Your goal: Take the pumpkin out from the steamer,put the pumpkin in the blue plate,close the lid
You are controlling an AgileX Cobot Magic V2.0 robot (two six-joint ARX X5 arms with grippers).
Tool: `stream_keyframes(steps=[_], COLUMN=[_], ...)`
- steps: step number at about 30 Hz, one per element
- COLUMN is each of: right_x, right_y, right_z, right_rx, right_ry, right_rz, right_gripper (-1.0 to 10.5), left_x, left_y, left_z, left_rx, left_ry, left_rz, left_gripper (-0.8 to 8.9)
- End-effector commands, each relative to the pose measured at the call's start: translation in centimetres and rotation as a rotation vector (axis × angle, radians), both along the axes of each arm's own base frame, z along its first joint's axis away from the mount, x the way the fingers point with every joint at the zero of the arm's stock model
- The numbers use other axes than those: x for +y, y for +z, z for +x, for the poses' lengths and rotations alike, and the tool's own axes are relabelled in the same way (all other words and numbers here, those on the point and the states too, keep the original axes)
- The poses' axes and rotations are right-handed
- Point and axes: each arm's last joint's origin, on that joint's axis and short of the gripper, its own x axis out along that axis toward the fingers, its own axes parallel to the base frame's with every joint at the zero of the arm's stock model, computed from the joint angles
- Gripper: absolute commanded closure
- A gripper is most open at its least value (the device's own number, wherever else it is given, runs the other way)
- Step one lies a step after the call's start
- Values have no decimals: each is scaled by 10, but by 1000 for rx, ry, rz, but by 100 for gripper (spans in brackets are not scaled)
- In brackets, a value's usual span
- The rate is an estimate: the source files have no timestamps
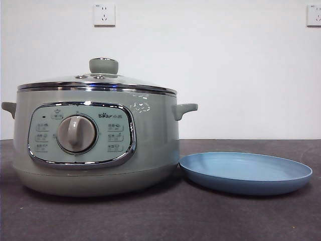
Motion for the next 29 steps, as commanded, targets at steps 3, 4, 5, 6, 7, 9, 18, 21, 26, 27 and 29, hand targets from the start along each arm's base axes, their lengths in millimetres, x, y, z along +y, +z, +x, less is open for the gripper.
stream_keyframes(steps=[3, 4, 5, 6, 7, 9, 18, 21, 26, 27, 29], right_x=[4, 5, 5, 6, 6, 7, 7, 7, 8, 8, 8], right_y=[31, 36, 40, 44, 47, 51, 52, 51, 51, 51, 51], right_z=[11, 13, 16, 18, 20, 23, 30, 31, 31, 31, 31], right_rx=[-17, -6, 9, 21, 36, 60, 79, 86, 94, 94, 95], right_ry=[122, 140, 153, 172, 186, 197, 196, 198, 198, 200, 199], right_rz=[-158, -181, -202, -217, -238, -265, -282, -281, -263, -262, -262], right_gripper=[962, 962, 962, 962, 962, 940, 579, 533, 537, 537, 537], left_x=[-2, -3, -3, -4, -4, -5, -5, -5, -9, -11, -17], left_y=[17, 21, 24, 27, 30, 35, 37, 36, 33, 33, 33], left_z=[10, 11, 13, 14, 15, 17, 19, 20, 27, 29, 36], left_rx=[13, 22, 29, 35, 43, 46, 65, 74, 106, 111, 128], left_ry=[-85, -108, -128, -140, -149, -169, -165, -163, -185, -196, -222], left_rz=[84, 88, 90, 90, 88, 96, 95, 83, 70, 71, 76], left_gripper=[818, 818, 818, 818, 817, 814, 423, 423, 423, 423, 423])
